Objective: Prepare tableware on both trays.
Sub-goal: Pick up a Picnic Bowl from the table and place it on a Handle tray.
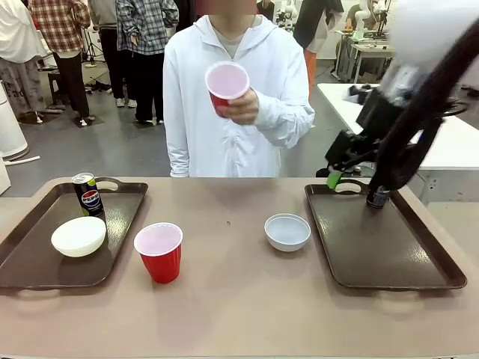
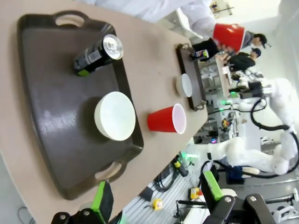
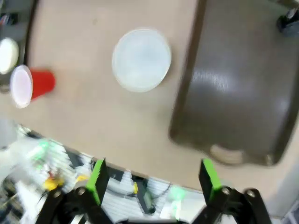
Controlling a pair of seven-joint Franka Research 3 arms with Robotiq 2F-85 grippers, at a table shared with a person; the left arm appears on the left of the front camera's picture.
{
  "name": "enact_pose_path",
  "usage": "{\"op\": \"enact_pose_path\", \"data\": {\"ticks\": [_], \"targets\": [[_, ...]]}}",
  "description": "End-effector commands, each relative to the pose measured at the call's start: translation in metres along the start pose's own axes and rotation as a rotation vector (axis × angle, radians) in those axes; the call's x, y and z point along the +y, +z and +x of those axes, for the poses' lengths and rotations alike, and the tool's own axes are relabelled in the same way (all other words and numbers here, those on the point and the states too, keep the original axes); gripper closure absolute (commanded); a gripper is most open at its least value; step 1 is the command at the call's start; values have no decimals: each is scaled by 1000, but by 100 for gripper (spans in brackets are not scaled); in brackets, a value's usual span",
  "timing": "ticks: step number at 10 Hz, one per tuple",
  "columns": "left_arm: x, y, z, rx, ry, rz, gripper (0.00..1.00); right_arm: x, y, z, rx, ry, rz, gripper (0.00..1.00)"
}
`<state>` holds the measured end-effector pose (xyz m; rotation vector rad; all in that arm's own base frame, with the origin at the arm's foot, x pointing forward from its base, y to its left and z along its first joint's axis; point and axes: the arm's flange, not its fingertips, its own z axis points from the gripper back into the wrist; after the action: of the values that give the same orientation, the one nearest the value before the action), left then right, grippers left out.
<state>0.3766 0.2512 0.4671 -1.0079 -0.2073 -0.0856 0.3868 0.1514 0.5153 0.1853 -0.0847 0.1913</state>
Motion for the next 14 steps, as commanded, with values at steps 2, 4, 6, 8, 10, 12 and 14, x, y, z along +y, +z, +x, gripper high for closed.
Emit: {"op": "enact_pose_path", "data": {"ticks": [2, 4, 6, 8, 10, 12, 14], "targets": [[0, 6, 0, -1, -19, -14, 0, 11, -48, 70, -29, -14, -108, 0], [0, 6, 0, -1, -19, -14, 0, 25, -16, 8, 118, -33, -137, 0], [0, 6, 0, -1, -19, -14, 0, 16, 20, -78, 206, -27, -162, 0], [0, 6, 0, -1, -19, -14, 0, 5, 10, -74, 196, -70, -138, 0], [0, 6, 0, -1, -19, -14, 0, 4, -7, -65, 204, -74, -120, 0], [0, 6, 0, -1, -19, -14, 0, 2, 11, -84, 218, -49, -143, 0], [0, 6, 0, -1, -19, -14, 0, 2, 11, -84, 218, -49, -143, 0]]}}
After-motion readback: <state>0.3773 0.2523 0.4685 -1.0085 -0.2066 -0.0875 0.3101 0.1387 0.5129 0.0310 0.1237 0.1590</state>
